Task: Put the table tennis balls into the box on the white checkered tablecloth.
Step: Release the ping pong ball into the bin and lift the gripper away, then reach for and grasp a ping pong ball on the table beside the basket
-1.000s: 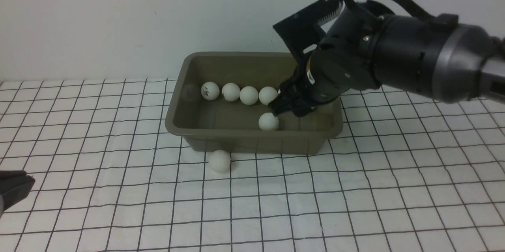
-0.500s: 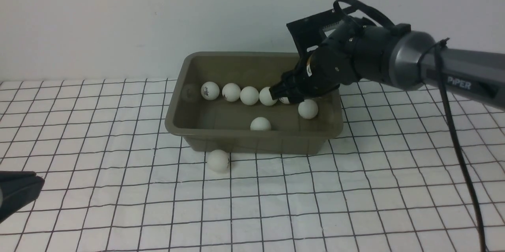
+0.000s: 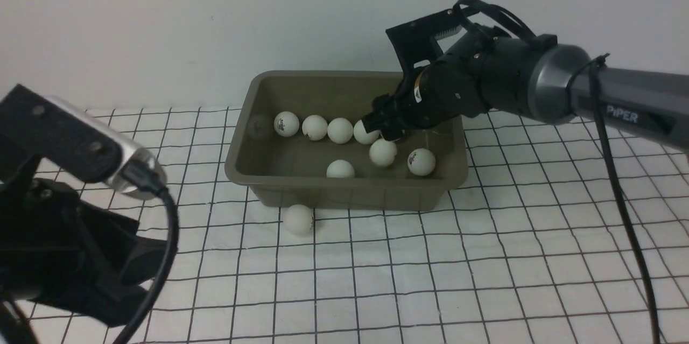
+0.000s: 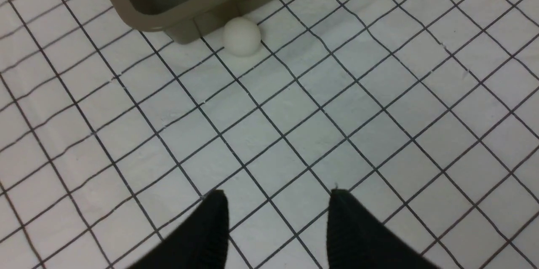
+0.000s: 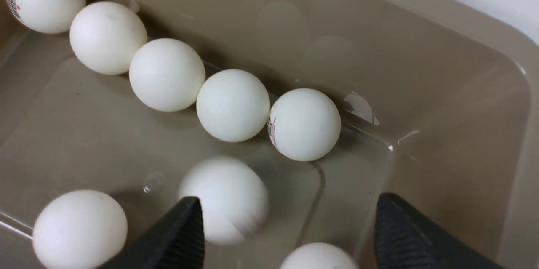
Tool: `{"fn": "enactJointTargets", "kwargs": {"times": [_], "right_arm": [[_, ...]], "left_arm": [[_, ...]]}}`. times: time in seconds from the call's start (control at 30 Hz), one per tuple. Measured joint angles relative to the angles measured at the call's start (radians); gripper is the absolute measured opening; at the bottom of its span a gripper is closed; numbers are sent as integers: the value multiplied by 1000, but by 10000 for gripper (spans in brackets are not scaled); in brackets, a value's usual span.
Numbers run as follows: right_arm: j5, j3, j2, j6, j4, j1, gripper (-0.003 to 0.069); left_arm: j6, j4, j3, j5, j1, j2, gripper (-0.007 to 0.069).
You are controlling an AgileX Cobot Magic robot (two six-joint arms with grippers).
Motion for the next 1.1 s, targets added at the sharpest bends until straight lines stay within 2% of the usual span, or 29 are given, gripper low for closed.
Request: {"fn": "enactJointTargets", "kwargs": {"times": [0.1, 0.13, 0.2, 0.33, 0.6, 0.7, 0.93, 1.1], "right_arm": [[-2, 0, 0, 0, 0, 0, 498], [-4, 0, 0, 0, 0, 0, 498], [-7, 0, 0, 0, 0, 0, 498], [-8, 0, 0, 0, 2, 0, 498], [7, 0, -50, 0, 3, 0, 500], [7, 0, -78, -1, -9, 0, 499], [33, -43, -96, -2, -19, 0, 499], [57, -84, -99, -22, -19, 0, 499]], "left_arm": [[0, -28, 0, -38, 0, 61, 398], [0, -28, 0, -38, 0, 61, 398], [0, -69, 0, -104, 0, 152, 456], [6, -122, 0, -193, 0, 285, 470], [127, -269, 0, -362, 0, 566, 471], [214, -390, 0, -454, 0, 676, 471], [431, -604, 0, -554, 0, 790, 471], [656, -790, 0, -579, 0, 819, 490]]}}
